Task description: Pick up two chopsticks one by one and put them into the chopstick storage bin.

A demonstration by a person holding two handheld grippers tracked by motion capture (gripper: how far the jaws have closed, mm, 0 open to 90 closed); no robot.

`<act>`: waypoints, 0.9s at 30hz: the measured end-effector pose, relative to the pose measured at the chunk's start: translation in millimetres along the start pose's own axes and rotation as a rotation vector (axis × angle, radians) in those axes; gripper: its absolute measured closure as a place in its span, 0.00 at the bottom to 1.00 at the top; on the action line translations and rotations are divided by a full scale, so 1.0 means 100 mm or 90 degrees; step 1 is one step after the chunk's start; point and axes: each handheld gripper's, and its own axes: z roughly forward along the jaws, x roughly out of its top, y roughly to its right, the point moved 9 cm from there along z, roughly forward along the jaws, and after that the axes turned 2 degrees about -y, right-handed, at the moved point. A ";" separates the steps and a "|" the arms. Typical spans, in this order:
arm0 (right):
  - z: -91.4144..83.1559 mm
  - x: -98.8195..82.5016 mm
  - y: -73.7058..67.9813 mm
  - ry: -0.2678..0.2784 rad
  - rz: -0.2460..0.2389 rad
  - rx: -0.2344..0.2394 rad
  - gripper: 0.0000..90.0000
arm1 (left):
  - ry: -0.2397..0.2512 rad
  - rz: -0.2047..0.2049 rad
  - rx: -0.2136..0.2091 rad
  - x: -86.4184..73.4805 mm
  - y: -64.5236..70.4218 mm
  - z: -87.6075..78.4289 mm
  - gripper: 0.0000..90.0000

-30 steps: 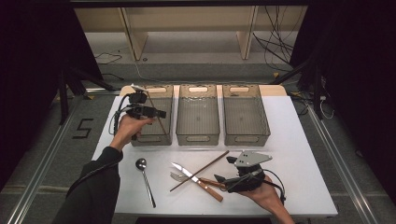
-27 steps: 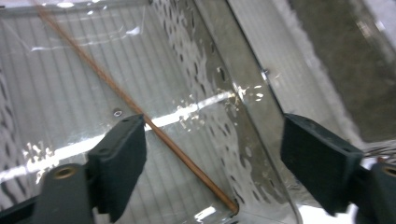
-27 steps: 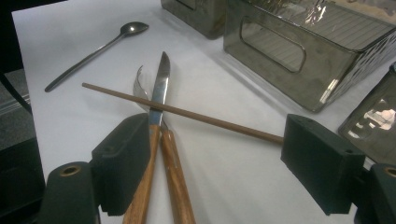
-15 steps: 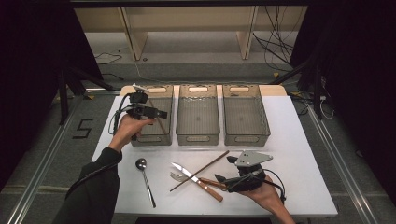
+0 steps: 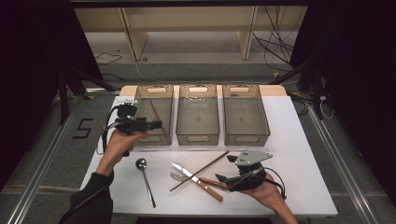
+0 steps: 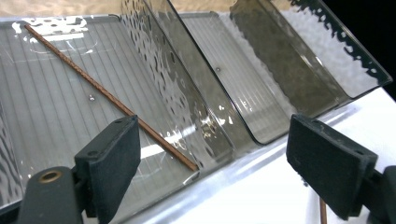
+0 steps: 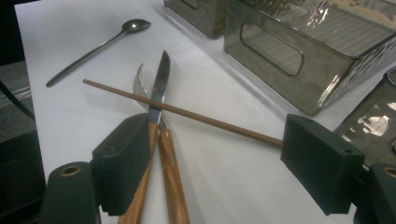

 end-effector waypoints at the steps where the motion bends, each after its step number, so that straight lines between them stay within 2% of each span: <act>1: 0.00 0.00 0.00 -0.003 -0.004 0.001 0.28 | 0.003 0.008 -0.001 -0.04 0.02 -0.02 0.20; 5: 0.02 0.00 -0.01 -0.034 -0.024 0.030 0.28 | 0.024 0.005 -0.041 -0.19 0.13 -0.09 0.20; 7: 0.03 0.01 -0.01 -0.051 -0.039 0.038 0.28 | 0.031 0.010 -0.037 -0.27 0.15 -0.11 0.20; 10: 0.04 0.05 -0.01 -0.064 -0.051 0.051 0.29 | 0.043 0.008 -0.047 -0.36 0.18 -0.13 0.20; 15: 0.09 0.11 0.03 -0.094 -0.068 0.060 0.30 | 0.048 0.034 -0.037 -0.54 0.18 -0.08 0.20; 19: 0.15 0.11 0.07 -0.133 -0.093 0.072 0.30 | 0.043 0.052 -0.042 -0.69 0.21 -0.04 0.19; 24: 0.23 0.13 0.10 -0.164 -0.132 0.074 0.33 | 0.045 0.053 -0.039 -0.84 0.23 -0.01 0.19; 27: 0.27 0.15 0.12 -0.181 -0.142 0.071 0.33 | 0.048 0.048 -0.044 -0.93 0.24 -0.04 0.19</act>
